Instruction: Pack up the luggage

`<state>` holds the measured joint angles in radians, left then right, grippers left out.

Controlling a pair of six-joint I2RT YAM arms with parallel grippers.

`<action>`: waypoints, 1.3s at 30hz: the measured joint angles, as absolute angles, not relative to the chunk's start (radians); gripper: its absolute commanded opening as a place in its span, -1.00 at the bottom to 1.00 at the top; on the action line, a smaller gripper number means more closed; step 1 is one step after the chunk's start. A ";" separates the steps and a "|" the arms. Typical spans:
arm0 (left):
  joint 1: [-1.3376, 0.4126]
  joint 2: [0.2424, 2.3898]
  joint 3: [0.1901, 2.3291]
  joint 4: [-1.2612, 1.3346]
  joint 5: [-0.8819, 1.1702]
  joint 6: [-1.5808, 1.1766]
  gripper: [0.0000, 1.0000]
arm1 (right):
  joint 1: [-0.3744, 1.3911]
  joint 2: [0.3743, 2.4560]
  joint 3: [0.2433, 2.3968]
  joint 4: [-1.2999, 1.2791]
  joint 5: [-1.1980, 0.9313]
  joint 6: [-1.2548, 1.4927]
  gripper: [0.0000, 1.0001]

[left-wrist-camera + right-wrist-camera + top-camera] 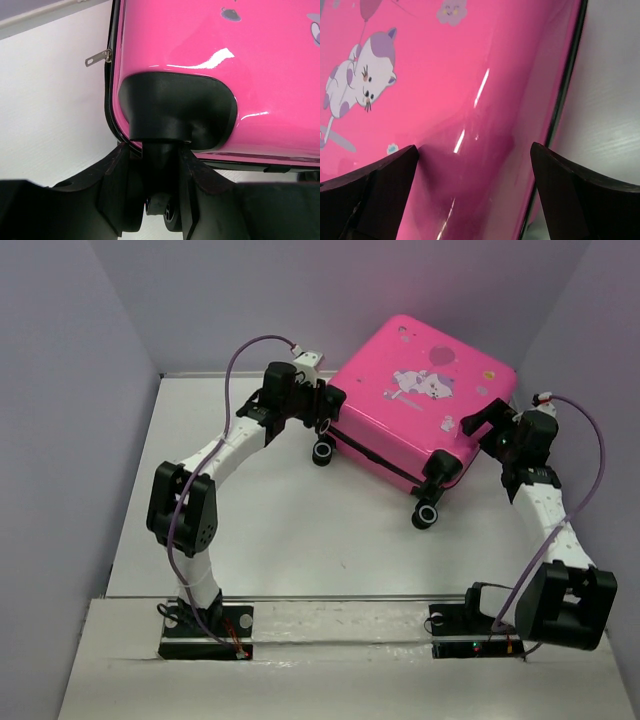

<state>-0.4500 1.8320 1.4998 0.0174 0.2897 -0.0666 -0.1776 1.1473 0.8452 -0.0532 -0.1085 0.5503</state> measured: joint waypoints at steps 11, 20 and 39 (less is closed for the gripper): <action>-0.480 1.684 1.150 0.402 0.191 -0.229 -0.88 | -0.194 1.385 1.009 0.008 -0.298 0.514 0.70; -0.625 1.425 0.879 0.435 -0.038 -0.307 -0.88 | -0.080 1.629 1.234 0.082 -0.240 0.435 0.79; -0.908 1.287 0.719 0.411 0.327 -0.543 -0.88 | 0.178 1.932 1.728 -0.023 -0.492 0.409 0.99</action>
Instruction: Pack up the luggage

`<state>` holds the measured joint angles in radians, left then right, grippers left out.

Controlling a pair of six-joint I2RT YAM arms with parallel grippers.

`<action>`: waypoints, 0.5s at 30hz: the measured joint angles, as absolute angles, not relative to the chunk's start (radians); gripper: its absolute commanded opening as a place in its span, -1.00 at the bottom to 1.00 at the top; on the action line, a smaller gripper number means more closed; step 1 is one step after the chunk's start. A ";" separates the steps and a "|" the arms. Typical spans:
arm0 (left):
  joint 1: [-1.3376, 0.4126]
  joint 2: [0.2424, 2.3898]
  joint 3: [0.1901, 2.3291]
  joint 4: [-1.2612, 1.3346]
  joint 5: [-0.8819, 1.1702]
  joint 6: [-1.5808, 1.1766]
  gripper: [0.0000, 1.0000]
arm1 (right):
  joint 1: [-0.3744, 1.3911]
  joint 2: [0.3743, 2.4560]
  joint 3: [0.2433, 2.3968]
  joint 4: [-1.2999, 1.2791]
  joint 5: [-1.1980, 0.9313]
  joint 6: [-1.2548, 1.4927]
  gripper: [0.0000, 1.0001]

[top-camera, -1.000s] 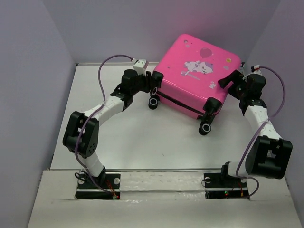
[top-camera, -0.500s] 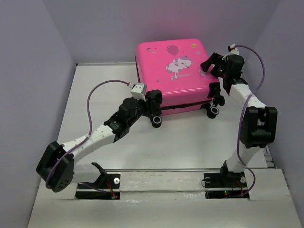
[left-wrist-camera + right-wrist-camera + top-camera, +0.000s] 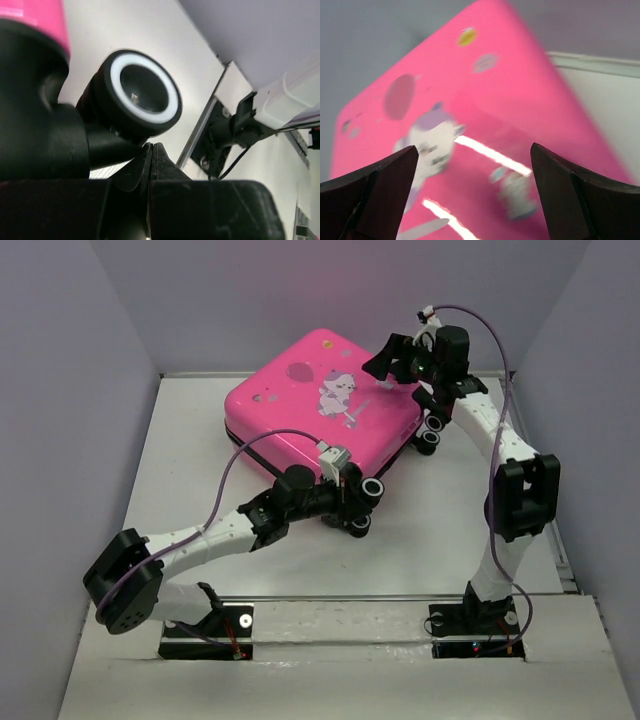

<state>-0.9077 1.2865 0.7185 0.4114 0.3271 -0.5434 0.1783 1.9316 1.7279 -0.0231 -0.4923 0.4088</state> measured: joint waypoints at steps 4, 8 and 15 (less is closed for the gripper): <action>-0.887 1.291 0.757 0.466 0.323 -0.554 -0.70 | 0.288 1.720 1.678 -0.118 -0.547 0.393 0.95; -0.868 1.259 0.752 0.497 0.286 -0.584 -0.27 | 0.319 1.407 1.445 -0.085 -0.557 0.381 0.18; -0.868 1.234 0.746 0.496 0.273 -0.604 0.28 | 0.348 0.952 0.831 0.038 -0.468 0.415 -0.86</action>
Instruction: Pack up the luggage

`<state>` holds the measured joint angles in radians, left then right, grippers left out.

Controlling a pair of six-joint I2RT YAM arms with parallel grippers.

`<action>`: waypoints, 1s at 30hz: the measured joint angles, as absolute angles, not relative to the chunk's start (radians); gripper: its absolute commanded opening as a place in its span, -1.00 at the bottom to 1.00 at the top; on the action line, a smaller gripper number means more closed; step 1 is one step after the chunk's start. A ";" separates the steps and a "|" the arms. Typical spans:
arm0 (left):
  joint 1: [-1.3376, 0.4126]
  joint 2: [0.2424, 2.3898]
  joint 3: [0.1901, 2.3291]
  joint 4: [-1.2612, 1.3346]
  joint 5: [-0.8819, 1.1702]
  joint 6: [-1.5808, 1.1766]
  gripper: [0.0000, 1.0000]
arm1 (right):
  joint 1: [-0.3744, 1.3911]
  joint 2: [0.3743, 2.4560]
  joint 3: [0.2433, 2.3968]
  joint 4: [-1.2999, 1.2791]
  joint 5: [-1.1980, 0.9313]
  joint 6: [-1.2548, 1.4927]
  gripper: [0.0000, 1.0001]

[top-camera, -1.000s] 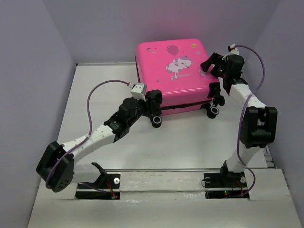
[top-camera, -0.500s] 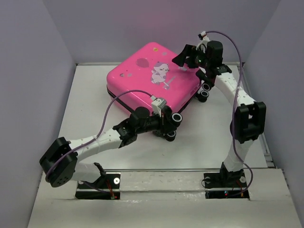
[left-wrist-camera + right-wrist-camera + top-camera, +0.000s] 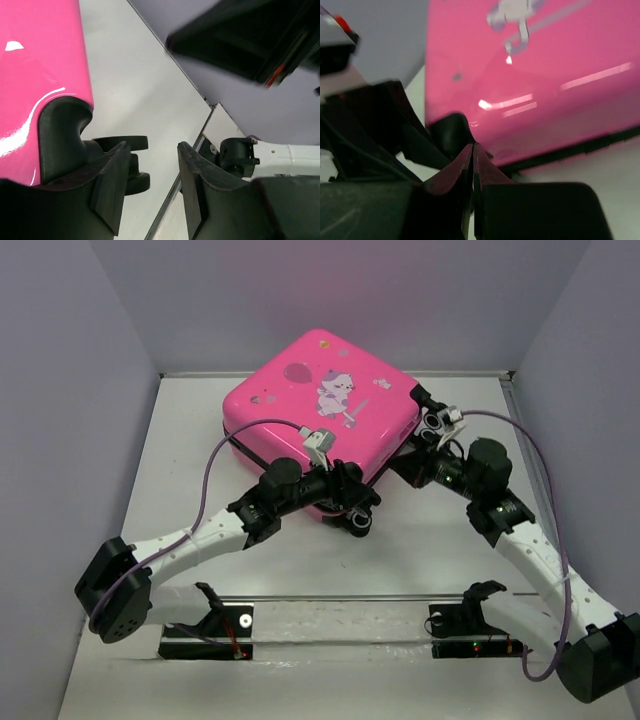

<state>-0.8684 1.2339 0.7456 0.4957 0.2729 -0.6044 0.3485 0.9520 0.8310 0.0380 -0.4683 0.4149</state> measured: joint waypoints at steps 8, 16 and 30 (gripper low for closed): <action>-0.877 1.116 0.717 0.398 0.233 -0.621 0.79 | 0.361 0.817 0.441 0.069 -0.429 0.480 -0.83; -0.878 1.013 0.653 0.237 0.175 -0.684 0.87 | 0.362 0.785 0.367 0.141 -0.413 0.510 -0.78; -0.936 1.223 0.626 0.382 0.225 -0.844 0.85 | 0.379 0.808 0.269 0.223 -0.403 0.543 -0.65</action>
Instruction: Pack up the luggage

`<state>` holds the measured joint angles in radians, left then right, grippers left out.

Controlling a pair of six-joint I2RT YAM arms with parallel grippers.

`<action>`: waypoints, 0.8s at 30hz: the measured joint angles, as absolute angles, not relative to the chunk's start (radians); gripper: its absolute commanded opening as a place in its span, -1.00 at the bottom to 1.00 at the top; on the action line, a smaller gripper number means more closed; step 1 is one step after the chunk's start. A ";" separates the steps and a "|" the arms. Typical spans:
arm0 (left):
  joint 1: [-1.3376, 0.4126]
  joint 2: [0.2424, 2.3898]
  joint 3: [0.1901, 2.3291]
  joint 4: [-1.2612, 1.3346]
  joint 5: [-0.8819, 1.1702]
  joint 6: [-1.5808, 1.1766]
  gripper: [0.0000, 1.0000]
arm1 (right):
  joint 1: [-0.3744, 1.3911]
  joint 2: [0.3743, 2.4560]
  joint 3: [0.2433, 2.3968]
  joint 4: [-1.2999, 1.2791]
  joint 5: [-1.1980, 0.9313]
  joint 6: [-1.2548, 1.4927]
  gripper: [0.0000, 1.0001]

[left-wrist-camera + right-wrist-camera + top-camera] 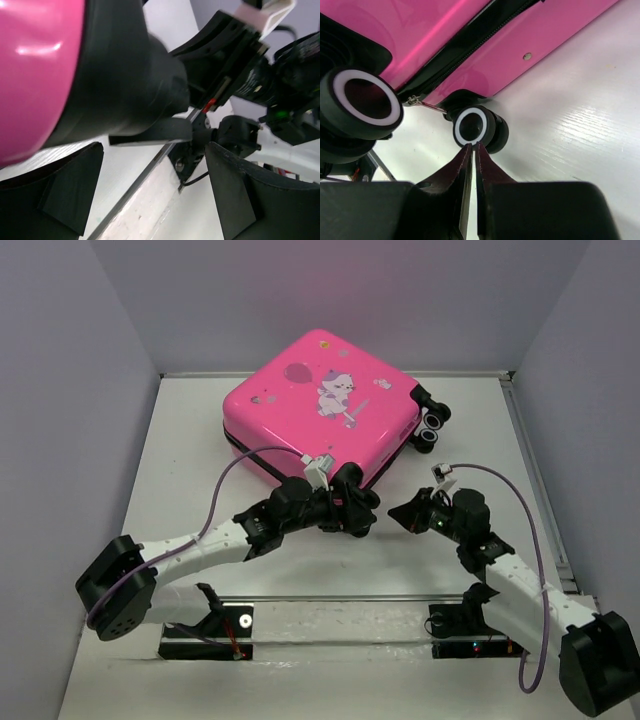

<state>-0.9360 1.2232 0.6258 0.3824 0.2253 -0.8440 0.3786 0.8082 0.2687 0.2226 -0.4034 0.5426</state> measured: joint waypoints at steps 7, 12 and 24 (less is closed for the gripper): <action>-0.943 1.289 0.682 0.422 0.217 -0.877 0.78 | 0.437 1.004 0.215 0.503 -0.419 0.555 -0.03; -0.944 1.330 0.722 0.427 0.207 -0.885 0.73 | 0.467 1.191 0.212 0.766 -0.457 0.539 0.08; -0.945 1.364 0.752 0.453 0.176 -0.889 0.74 | 0.466 1.400 0.175 1.126 -0.414 0.425 0.16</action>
<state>-0.9455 1.3640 0.7525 0.4530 0.1757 -0.8890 0.4664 1.4002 0.1749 1.1259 -0.4141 0.4252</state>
